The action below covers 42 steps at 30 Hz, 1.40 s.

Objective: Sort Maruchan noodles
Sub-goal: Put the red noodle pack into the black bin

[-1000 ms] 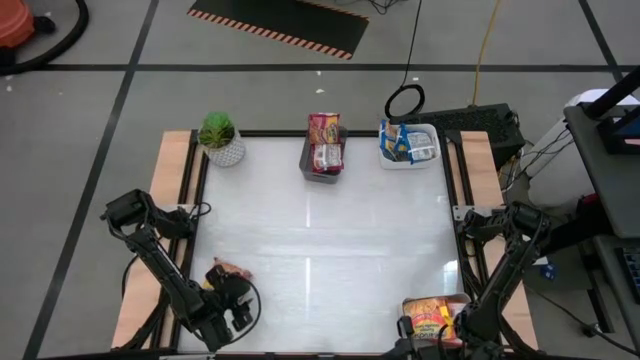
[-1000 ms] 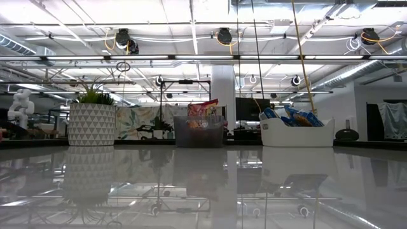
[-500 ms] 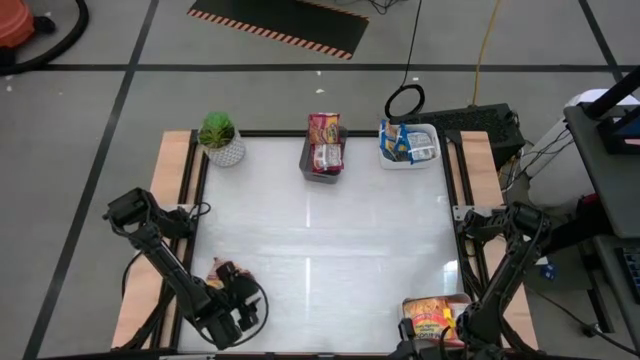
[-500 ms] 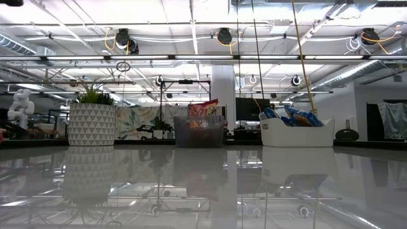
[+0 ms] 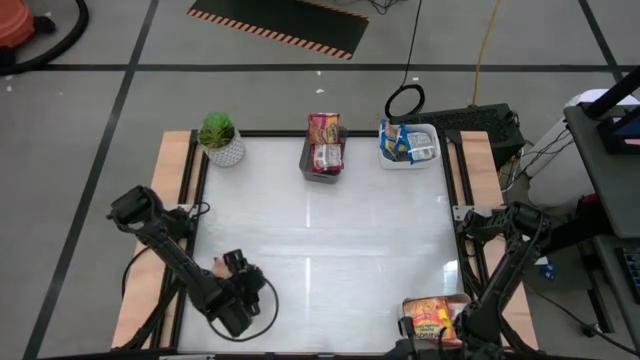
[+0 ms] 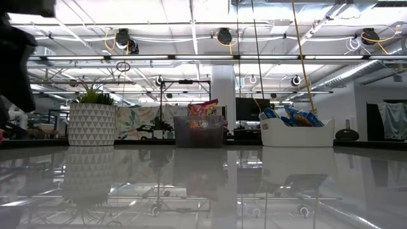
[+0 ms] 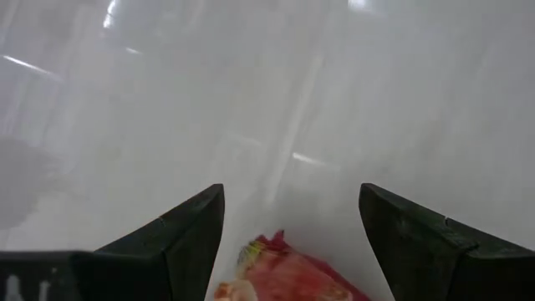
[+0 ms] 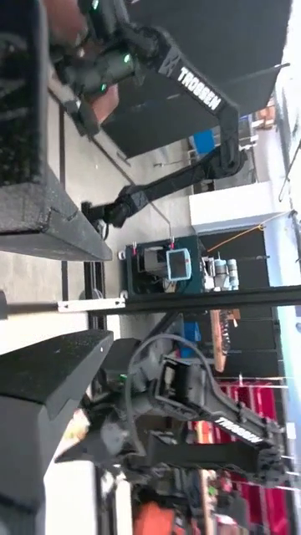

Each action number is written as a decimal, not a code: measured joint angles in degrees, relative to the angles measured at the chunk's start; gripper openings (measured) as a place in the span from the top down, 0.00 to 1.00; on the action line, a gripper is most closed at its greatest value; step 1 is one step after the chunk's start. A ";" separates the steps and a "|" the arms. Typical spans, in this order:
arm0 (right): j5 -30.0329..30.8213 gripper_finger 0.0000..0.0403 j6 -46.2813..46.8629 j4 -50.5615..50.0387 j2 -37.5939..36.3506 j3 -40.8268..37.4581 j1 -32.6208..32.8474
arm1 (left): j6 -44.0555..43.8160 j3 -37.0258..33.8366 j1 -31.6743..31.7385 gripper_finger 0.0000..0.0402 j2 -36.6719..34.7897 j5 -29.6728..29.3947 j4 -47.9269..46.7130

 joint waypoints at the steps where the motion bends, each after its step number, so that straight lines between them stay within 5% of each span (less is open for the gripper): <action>1: 0.00 0.65 -1.18 0.04 0.00 0.00 -0.17 | 1.20 0.00 0.80 0.30 0.00 0.78 -0.06; 13: 0.13 0.65 -15.26 -1.70 0.00 0.00 -3.65 | 10.14 0.00 7.95 0.30 0.00 14.20 0.29; 27: 0.02 0.65 -17.05 -9.69 0.00 0.00 -9.80 | 17.59 -0.39 10.87 0.30 0.00 13.02 -2.19; 42: -0.10 0.65 -12.61 -9.94 0.00 0.00 -10.74 | 11.91 -4.81 8.40 0.30 0.00 17.53 2.02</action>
